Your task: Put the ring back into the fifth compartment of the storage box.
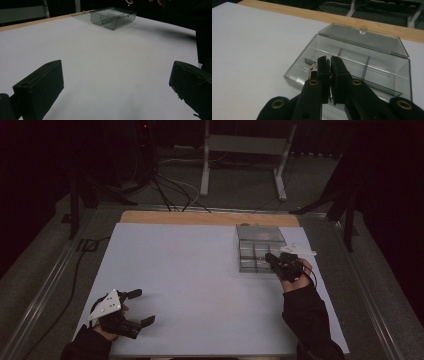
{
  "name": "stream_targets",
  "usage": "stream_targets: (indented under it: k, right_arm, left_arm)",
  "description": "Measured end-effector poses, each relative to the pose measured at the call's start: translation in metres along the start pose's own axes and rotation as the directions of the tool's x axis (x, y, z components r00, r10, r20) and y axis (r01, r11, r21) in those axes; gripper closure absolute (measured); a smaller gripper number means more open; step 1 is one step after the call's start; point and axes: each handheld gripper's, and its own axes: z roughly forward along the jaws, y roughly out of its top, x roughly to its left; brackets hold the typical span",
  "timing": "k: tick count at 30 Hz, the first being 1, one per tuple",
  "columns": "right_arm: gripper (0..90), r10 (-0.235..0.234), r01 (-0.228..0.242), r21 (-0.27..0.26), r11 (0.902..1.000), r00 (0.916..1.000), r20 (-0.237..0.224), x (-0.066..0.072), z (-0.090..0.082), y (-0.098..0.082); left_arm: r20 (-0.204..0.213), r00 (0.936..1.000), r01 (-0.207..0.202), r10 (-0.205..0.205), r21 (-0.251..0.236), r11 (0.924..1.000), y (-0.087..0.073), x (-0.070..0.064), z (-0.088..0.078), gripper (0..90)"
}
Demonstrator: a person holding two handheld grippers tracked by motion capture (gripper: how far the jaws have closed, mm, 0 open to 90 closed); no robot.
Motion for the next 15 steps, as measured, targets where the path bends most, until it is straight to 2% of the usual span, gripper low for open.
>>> stream_targets:
  k: [1, 3, 15]
  right_arm:
    - [86.8, 0.019, -0.019, 0.005, 0.9998, 0.9998, 0.009, -0.005, 0.003, -0.001]
    - [86.8, 0.029, -0.029, 0.011, 0.9995, 0.9995, 0.014, -0.008, 0.005, -0.002]
    - [86.9, 0.059, -0.061, 0.034, 0.9976, 0.9974, 0.042, -0.021, 0.019, -0.007]
  left_arm:
    - [0.0, 1.0, 0.0, 0.0, -0.004, 1.0, 0.0, 0.0, 0.0, 0.6]
    - [-0.001, 1.0, -0.001, 0.001, 0.0, 1.0, 0.0, 0.0, 0.0, 0.6]
    - [-0.001, 1.0, 0.0, 0.0, 0.0, 1.0, 0.0, 0.0, 0.0, 0.6]
